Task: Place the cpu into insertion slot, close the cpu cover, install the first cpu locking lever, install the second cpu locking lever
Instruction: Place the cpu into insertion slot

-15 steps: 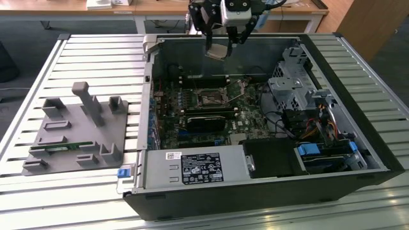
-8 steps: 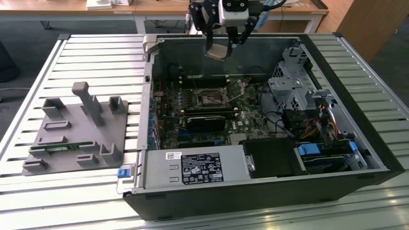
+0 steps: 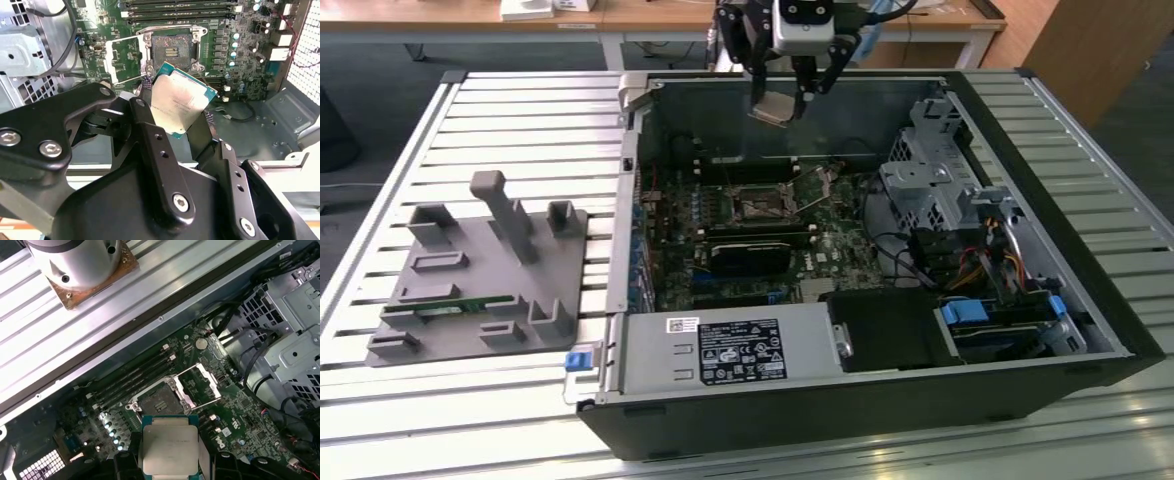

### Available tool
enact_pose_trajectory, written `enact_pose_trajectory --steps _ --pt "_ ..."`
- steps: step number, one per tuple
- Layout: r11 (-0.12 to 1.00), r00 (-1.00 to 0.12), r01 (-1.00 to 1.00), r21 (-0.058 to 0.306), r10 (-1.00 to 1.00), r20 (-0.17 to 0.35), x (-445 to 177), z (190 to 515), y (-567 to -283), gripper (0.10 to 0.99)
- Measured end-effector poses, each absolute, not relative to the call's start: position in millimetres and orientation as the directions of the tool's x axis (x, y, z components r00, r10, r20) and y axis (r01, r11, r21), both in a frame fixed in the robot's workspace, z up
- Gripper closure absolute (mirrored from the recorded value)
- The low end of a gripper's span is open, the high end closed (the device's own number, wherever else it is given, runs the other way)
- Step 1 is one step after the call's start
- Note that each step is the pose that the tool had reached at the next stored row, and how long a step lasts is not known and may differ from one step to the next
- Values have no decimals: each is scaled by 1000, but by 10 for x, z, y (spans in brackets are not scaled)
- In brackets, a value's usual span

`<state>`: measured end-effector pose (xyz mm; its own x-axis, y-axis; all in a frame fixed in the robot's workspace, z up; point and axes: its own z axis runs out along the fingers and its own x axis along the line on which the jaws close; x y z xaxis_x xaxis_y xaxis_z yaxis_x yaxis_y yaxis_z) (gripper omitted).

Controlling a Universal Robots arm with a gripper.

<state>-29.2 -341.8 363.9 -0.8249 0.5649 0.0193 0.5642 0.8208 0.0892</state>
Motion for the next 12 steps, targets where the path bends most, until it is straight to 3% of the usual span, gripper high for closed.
enact_pose_trajectory --steps 12 --pt "781 -785 618 89 619 19 -292 3635 -3418 553"
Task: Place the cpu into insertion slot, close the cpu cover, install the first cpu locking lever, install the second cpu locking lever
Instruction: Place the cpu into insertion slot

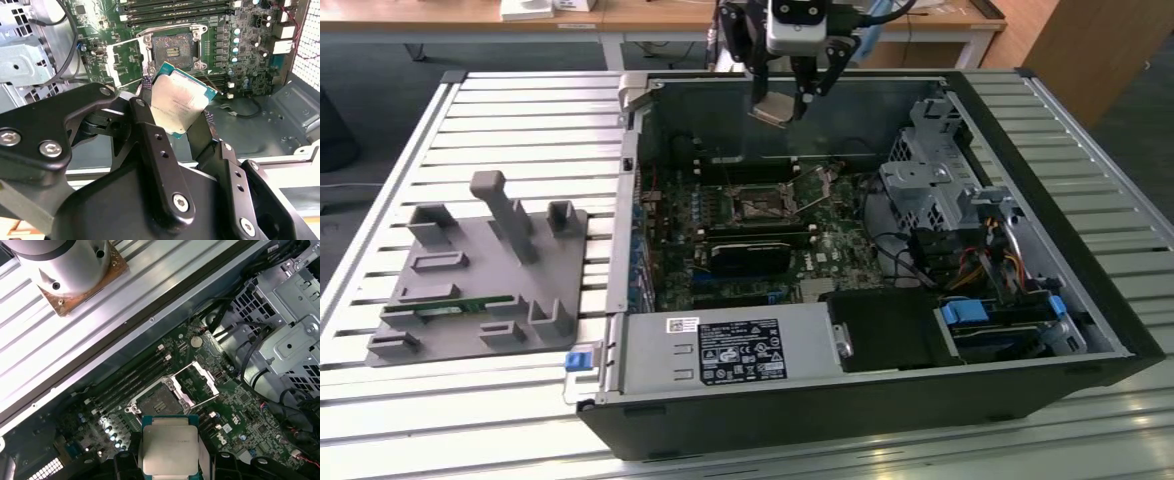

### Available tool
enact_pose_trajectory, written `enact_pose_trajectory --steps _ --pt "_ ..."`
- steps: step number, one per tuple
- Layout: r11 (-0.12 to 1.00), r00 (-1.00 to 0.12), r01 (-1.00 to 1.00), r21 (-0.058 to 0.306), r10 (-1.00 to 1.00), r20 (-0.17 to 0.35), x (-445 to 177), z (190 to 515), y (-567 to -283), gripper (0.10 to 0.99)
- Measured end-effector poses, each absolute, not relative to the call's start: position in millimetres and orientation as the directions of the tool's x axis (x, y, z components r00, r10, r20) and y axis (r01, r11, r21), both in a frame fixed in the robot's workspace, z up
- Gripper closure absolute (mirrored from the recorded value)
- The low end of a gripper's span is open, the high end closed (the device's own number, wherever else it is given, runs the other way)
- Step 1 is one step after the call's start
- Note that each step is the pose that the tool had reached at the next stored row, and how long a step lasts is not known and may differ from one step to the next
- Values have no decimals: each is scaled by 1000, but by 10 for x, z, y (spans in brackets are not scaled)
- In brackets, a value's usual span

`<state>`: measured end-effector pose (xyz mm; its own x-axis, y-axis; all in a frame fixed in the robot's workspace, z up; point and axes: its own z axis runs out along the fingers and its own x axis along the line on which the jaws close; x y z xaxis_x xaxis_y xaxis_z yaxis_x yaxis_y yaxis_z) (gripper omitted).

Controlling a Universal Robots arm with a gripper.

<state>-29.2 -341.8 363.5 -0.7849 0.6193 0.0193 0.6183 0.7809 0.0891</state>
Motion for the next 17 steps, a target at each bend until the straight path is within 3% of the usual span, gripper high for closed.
enact_pose_trajectory --steps 17 --pt "679 -683 729 89 730 19 -292 3622 -3418 553"
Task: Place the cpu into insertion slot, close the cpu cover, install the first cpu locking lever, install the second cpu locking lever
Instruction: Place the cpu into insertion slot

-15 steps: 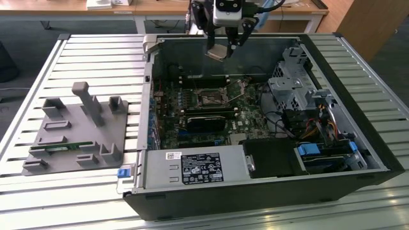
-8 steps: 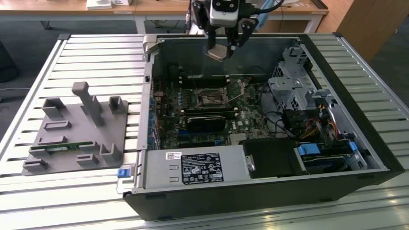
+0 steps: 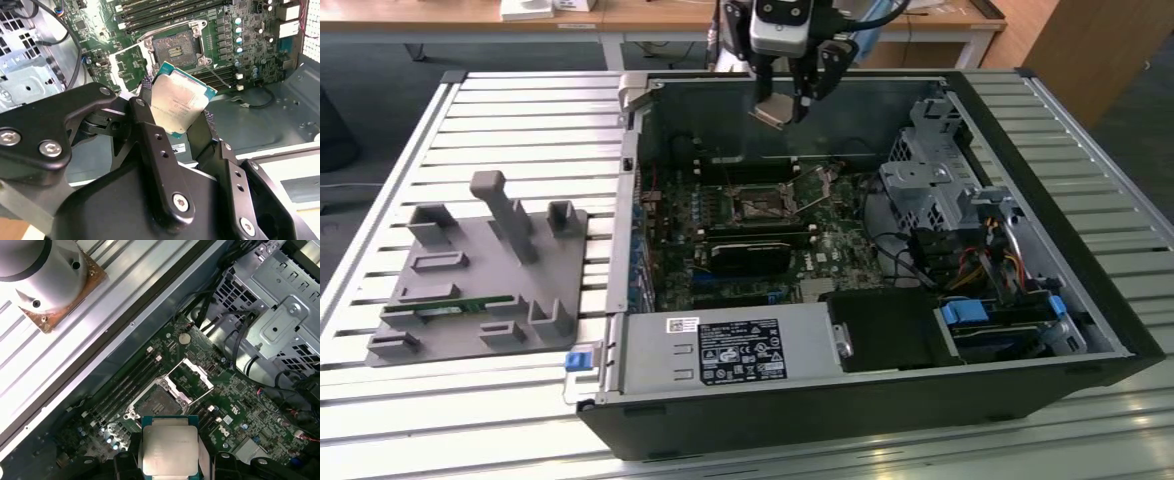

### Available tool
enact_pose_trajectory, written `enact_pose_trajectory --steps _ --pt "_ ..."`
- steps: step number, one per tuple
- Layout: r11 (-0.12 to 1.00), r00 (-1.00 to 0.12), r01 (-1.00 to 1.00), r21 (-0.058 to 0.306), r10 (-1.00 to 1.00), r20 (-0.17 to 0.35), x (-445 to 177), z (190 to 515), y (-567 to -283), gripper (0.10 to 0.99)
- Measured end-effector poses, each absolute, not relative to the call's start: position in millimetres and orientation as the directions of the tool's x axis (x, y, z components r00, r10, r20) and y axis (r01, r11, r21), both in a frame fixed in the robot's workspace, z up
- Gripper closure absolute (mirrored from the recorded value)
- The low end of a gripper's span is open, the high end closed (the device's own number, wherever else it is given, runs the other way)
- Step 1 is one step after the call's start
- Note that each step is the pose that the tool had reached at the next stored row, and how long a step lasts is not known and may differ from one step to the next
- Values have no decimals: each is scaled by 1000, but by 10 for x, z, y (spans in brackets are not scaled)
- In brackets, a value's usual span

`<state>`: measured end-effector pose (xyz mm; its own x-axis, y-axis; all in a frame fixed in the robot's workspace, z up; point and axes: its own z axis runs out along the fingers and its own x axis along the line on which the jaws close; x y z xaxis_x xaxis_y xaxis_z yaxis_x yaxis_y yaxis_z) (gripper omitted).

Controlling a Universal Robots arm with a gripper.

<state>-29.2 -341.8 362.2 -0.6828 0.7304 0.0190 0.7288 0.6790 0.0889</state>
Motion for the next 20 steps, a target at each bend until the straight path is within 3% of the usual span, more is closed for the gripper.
enact_pose_trajectory --steps 20 --pt "535 -539 840 89 842 19 -292 3596 -3418 553"
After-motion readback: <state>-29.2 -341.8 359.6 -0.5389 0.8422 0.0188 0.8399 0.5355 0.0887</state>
